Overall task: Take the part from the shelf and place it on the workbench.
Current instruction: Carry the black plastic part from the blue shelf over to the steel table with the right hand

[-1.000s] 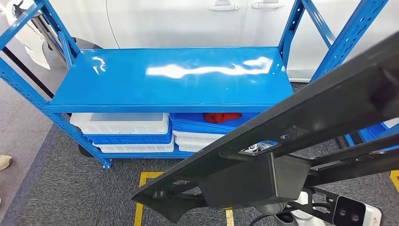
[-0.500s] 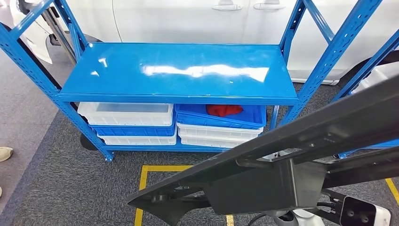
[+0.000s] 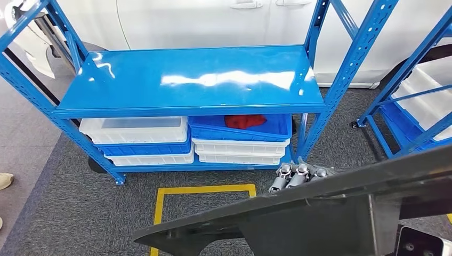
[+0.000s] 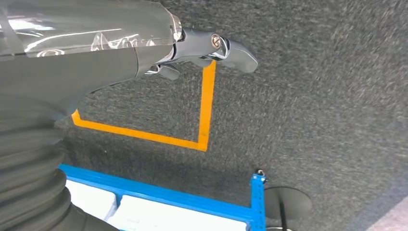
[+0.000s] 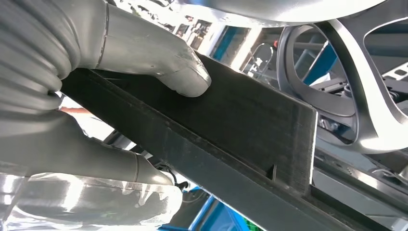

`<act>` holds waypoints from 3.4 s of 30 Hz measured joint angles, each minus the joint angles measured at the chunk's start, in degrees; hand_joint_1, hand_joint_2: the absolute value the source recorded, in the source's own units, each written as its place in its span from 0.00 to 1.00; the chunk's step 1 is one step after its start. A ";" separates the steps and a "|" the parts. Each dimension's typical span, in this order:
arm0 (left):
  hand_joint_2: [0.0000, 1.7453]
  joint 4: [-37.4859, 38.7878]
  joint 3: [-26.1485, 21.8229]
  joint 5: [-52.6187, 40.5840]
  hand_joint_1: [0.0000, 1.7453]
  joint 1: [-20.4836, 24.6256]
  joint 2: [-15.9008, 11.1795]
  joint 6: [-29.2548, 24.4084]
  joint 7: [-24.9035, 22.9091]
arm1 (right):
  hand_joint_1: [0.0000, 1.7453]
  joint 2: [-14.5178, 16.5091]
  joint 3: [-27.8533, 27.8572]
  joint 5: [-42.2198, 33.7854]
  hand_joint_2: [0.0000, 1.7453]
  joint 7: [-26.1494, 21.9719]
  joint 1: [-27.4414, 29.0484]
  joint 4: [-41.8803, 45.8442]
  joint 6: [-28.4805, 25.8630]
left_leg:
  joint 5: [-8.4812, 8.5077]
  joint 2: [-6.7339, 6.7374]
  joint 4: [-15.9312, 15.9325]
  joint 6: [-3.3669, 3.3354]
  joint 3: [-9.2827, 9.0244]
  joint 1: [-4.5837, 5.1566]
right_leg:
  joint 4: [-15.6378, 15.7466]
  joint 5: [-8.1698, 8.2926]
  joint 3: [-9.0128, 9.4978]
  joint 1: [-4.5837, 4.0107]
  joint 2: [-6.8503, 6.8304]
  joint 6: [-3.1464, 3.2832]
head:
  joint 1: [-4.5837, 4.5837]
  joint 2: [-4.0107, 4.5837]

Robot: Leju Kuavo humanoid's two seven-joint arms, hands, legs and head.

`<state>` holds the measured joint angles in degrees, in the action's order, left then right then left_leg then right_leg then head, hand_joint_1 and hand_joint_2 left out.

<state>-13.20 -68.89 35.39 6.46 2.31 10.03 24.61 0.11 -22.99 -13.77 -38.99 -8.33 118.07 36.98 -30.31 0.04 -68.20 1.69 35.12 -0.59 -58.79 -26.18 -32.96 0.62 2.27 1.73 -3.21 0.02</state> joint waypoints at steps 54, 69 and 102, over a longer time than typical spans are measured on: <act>1.00 0.02 -1.02 0.00 0.00 1.34 2.01 -1.18 -1.28 | 1.00 -6.11 -3.81 -4.08 1.00 0.00 -11.17 -8.79 -6.37 | 1.26 4.29 8.26 -0.17 -3.39 0.30 | 0.13 1.07 -1.76 -0.24 -3.22 -0.07 | 0.01 0.00; 1.00 0.03 -2.08 -0.02 0.00 1.31 1.60 -5.86 -2.19 | 1.00 -6.93 -4.41 -2.84 1.00 -0.01 -9.64 -7.51 -5.36 | 4.22 -1.73 11.52 -2.21 -4.19 -0.14 | -1.40 0.99 -3.37 -0.06 3.21 -1.96 | 0.02 0.00; 1.00 -0.07 -0.19 0.01 0.00 3.25 -2.06 -10.43 0.57 | 1.00 -0.14 -1.80 3.58 1.00 0.00 -0.62 2.07 -8.66 | 3.54 0.36 11.67 -2.39 -5.07 -0.09 | -9.23 -3.68 -6.92 0.01 -0.80 -2.27 | 0.04 0.00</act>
<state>-13.27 -69.08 35.40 9.71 0.25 -0.39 25.18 -0.03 -24.79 -10.19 -38.99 -8.95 120.14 28.33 -26.77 0.40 -56.53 -0.70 30.06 -0.67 -68.02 -29.86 -39.88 0.63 1.47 -0.54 -3.17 0.02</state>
